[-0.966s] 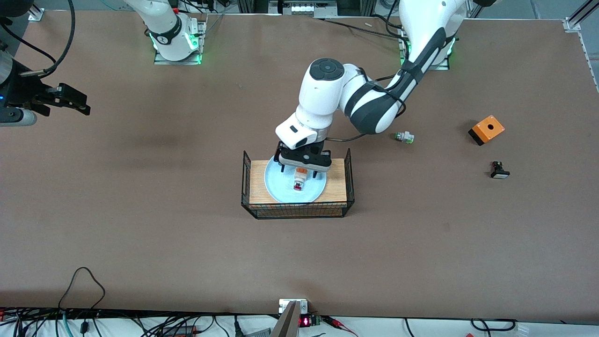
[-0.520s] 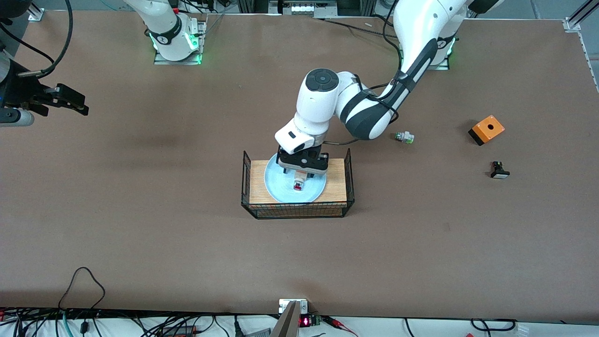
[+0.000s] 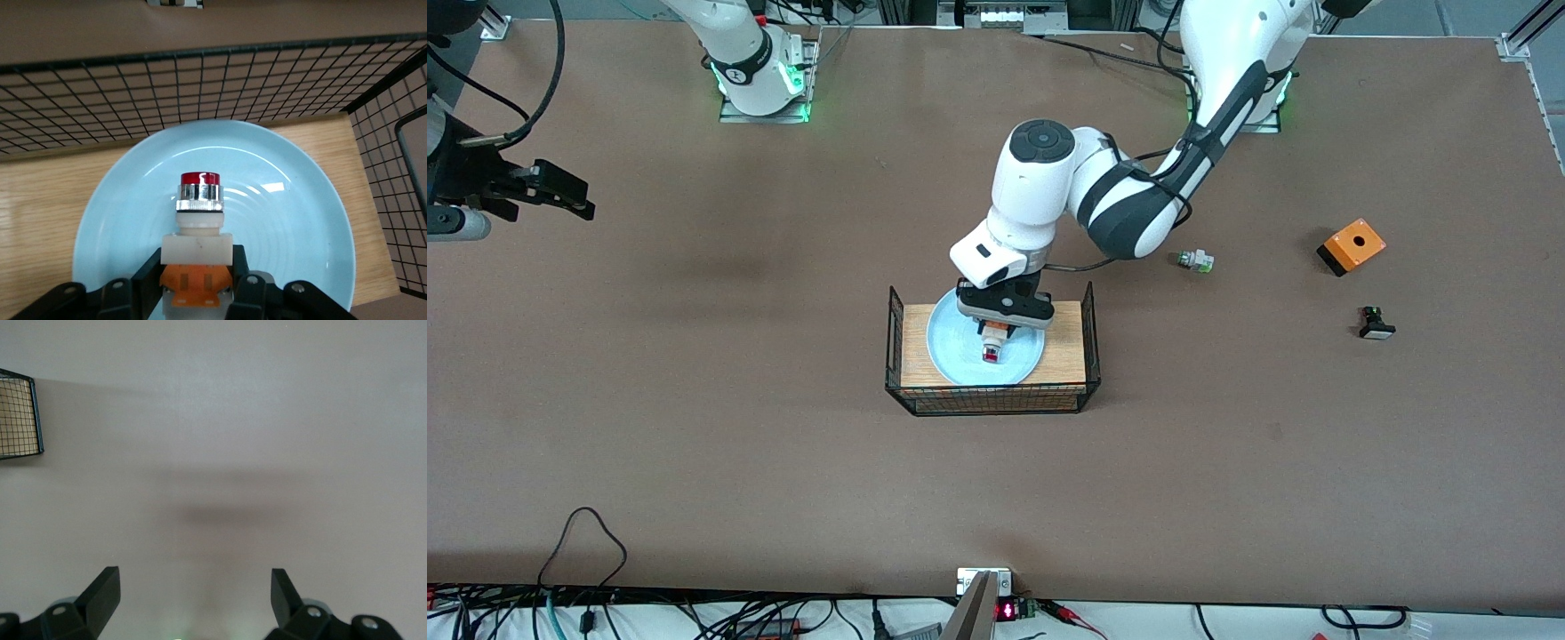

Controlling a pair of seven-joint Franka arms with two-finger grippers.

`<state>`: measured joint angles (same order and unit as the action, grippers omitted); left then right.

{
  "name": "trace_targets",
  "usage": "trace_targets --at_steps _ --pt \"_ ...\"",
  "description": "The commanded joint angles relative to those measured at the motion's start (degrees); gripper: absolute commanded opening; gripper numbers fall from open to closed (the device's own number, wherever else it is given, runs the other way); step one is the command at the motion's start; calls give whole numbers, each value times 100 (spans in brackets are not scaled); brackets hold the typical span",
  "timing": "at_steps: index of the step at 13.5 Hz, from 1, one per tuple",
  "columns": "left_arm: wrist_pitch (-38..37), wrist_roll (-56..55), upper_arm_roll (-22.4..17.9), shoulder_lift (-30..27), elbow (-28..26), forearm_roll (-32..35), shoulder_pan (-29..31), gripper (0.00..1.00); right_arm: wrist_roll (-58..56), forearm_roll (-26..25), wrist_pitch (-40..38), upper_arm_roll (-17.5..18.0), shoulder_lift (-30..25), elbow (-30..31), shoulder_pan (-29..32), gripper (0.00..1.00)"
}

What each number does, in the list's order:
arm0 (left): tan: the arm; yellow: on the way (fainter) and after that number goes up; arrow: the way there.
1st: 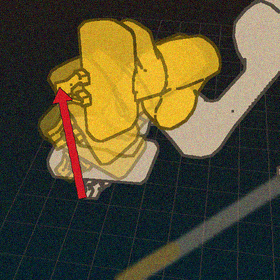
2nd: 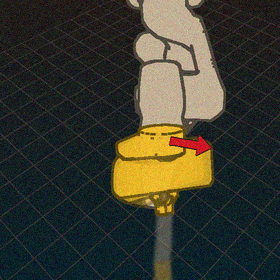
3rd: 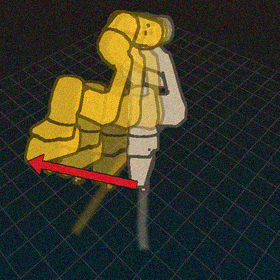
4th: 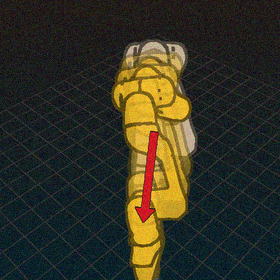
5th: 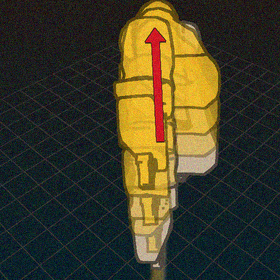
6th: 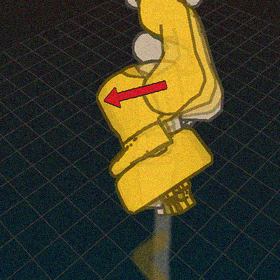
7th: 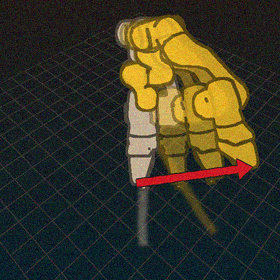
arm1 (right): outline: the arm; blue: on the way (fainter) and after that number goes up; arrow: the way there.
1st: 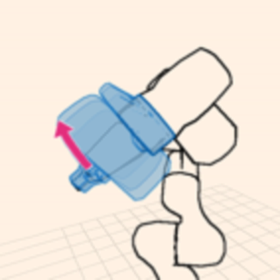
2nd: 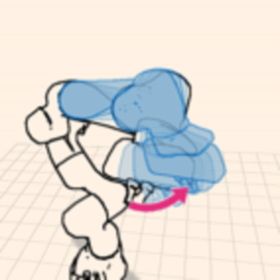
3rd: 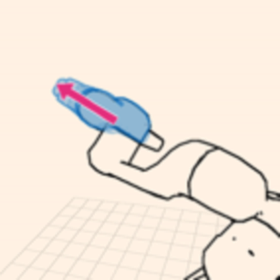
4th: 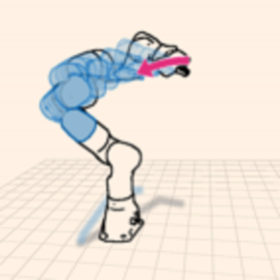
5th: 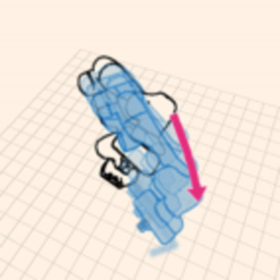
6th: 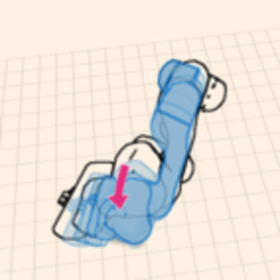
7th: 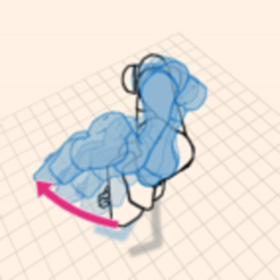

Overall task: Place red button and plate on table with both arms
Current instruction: 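Grasp the red button with the left gripper and lift it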

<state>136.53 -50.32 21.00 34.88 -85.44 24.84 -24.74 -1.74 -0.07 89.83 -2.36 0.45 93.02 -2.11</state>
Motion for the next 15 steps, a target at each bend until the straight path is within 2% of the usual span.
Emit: trace_targets --at_steps 1,3,6,8,10,12,15 --pt "-871 -83 27 -743 -16 74 22 15 59 -11 96 34 8 -12 44 100" --pt "-1721 -74 27 -1209 -7 74 31 15 59 -37 157 25 16 -12 44 100" --pt "-3155 -4 27 -1755 -7 74 346 15 51 -55 482 25 51 49 53 100" --pt "-3859 817 36 -1940 -7 56 845 15 51 -55 509 25 52 49 44 100" --pt "-4082 2238 18 -2029 -34 -398 1600 17 51 -46 492 34 52 58 44 100" --pt "-4073 3191 18 -1976 -121 -909 2356 17 68 -37 527 43 113 119 -8 100" --pt "-3986 4292 18 -1740 -463 -972 3201 16 768 -2 676 87 306 120 -499 100"
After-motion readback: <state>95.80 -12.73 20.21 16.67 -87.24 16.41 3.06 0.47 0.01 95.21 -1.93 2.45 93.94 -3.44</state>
